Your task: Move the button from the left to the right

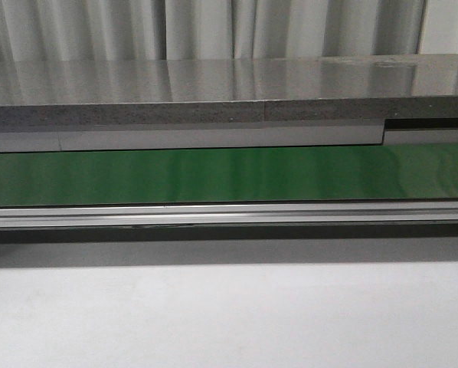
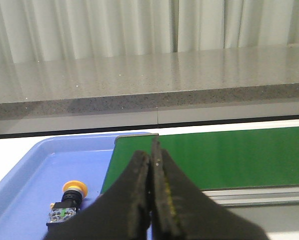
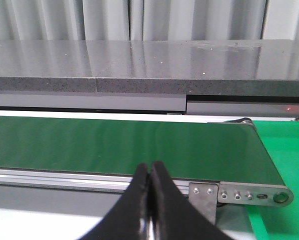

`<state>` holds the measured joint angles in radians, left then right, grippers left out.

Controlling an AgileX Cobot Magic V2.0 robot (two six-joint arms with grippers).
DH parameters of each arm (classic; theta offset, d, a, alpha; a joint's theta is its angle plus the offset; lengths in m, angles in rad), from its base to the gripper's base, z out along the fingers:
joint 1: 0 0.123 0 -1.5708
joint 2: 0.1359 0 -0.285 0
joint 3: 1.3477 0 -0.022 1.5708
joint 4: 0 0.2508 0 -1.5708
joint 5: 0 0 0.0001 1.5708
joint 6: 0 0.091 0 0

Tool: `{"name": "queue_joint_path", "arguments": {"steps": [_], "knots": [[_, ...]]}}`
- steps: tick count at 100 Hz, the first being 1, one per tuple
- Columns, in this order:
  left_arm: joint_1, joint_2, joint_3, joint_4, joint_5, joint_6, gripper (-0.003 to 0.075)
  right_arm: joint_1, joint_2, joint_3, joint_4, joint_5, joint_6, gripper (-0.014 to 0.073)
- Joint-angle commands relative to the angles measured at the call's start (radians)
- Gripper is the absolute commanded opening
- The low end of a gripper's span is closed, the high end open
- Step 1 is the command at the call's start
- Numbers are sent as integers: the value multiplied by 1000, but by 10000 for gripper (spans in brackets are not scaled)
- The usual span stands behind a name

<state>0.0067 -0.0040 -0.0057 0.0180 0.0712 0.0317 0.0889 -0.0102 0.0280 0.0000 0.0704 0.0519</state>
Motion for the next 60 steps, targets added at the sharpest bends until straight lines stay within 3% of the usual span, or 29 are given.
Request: {"name": "queue_joint_path", "arguments": {"steps": [1, 60], "knots": [[2, -34, 43, 0, -89, -11, -19, 0, -16, -19, -8, -85, -3, -67], [2, -34, 30, -28, -112, -11, -19, 0, -16, -19, -8, -85, -3, -67]]}}
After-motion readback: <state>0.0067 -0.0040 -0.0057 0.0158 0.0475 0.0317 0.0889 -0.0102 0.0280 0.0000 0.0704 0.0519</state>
